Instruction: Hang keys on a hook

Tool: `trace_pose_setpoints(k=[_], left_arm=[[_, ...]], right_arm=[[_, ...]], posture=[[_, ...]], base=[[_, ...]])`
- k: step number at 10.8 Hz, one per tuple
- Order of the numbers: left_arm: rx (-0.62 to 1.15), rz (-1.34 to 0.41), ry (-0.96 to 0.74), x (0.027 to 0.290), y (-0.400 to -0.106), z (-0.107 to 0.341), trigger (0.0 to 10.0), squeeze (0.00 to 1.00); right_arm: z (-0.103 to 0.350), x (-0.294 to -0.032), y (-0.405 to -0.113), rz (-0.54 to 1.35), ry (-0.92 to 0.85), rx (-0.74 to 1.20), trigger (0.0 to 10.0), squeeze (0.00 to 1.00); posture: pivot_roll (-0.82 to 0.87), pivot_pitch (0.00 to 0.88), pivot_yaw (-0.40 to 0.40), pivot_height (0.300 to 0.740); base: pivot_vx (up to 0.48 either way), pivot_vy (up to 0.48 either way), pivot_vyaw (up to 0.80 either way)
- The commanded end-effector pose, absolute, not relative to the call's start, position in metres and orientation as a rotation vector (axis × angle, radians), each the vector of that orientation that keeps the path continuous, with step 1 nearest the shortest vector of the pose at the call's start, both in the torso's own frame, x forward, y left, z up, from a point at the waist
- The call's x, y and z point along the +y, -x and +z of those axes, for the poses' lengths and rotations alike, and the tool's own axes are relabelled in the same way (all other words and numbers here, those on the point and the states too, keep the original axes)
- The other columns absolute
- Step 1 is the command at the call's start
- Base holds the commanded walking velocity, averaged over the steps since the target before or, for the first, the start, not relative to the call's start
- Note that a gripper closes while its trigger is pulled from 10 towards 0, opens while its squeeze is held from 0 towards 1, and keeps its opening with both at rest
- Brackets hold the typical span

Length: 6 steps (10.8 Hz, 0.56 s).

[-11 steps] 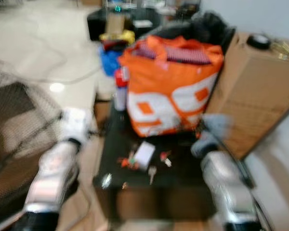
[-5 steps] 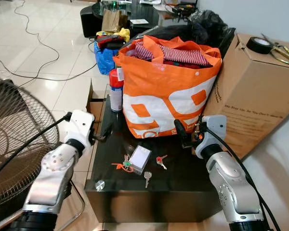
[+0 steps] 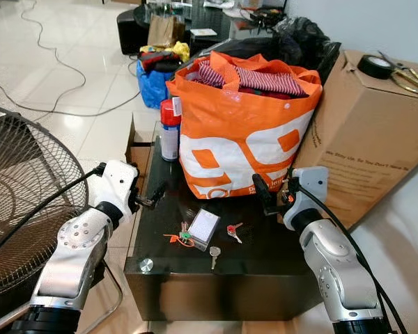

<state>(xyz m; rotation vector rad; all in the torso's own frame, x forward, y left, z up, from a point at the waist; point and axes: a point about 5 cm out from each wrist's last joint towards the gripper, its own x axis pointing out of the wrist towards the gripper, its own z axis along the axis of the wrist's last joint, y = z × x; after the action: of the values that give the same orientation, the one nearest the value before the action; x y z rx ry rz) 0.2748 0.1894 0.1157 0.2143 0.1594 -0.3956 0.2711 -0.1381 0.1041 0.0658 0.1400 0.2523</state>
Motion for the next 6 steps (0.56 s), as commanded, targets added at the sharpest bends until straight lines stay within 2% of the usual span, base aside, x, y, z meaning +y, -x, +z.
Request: trace_pose_setpoints(k=[1,6], left_arm=[[0.188,-0.421,-0.241,0.190,-0.273,0.112,10.0,0.00],[0.333,-0.674,-0.368,0.194,-0.262,0.101,10.0,0.00]], right_arm=[[0.106,-0.140,-0.275,0.258,-0.051,0.144,10.0,0.00],[0.096,-0.143,-0.279,0.302,0.024,0.215,10.0,0.00]], posture=[[0.02,0.000,-0.091,0.740],[-0.03,0.000,-0.021,0.740]], base=[[0.000,0.000,0.00],[0.000,0.000,0.00]])
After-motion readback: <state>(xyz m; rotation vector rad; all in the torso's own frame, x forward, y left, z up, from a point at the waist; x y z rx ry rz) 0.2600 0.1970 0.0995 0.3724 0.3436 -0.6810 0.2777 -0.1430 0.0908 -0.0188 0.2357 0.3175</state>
